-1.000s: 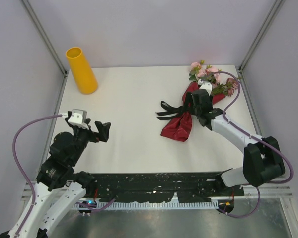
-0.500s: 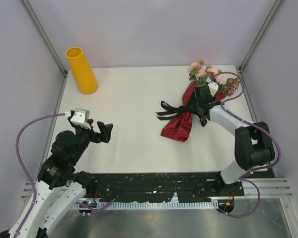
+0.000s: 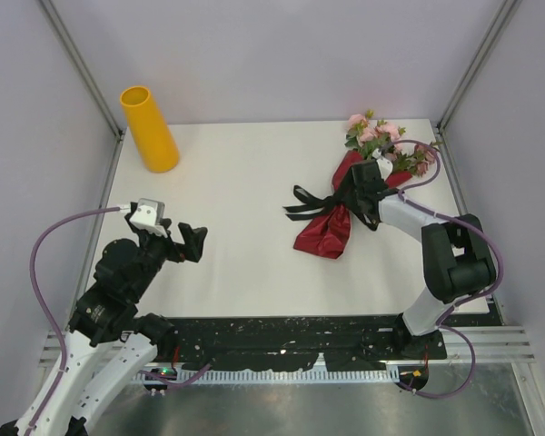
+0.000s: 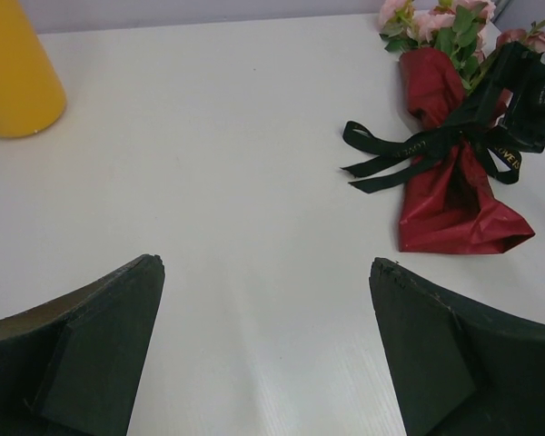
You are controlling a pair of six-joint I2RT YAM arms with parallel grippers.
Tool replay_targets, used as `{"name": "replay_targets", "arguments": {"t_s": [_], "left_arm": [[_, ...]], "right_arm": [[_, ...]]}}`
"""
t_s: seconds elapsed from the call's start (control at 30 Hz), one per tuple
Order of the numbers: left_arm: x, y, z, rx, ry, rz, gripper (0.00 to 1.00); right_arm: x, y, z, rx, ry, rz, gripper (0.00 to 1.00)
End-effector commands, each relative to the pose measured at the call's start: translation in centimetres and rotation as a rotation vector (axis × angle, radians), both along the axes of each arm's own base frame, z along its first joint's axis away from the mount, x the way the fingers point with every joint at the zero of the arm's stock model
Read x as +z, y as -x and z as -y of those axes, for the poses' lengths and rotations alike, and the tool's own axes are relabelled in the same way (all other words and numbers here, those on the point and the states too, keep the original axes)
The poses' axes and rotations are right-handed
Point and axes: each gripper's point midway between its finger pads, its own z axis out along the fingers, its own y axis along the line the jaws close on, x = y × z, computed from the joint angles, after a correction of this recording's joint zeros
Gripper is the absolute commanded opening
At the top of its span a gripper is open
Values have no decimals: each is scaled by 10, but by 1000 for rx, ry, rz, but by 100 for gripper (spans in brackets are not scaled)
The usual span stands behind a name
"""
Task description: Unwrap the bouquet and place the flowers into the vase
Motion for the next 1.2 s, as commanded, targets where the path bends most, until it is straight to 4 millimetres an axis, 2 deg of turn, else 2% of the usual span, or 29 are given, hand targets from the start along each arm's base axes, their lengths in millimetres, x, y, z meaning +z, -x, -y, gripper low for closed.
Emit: {"name": "replay_targets", "arguments": {"t_s": [0.0,0.03,0.2,0.33,0.5,0.63,0.77,0.9,0.93,1.03,1.17], "left_arm": [[10,0,2,-9,13,23,100],[10,0,2,-11,15,29,100],[12,0,2,-11,16,30,100],[13,1,-1,0,22,45,100],[13,2,0,-5,24,47,100],[9,2,5,-22,19,-17,98],[-12,7,20,-57,78,-159,94],[-28,13,44,-141,175,-256,89],[-34,12,48,-145,191,-275,88],[-48,10,50,-130,200,-323,86],[-51,9,47,-116,182,-332,86]], "right_arm": [[4,-11,-24,108,-78,52,79],[-1,-8,-25,111,-86,41,80],[3,-11,-45,182,-174,99,80],[-10,-11,-54,263,-161,62,67],[-12,-5,-62,392,-138,73,54],[-9,13,-79,559,-148,84,45],[-11,35,-88,638,-154,75,40],[-12,60,-105,704,-163,73,40],[-11,68,-113,731,-157,69,40],[-10,82,-115,739,-117,52,41],[-6,96,-107,677,-132,37,56]]}}
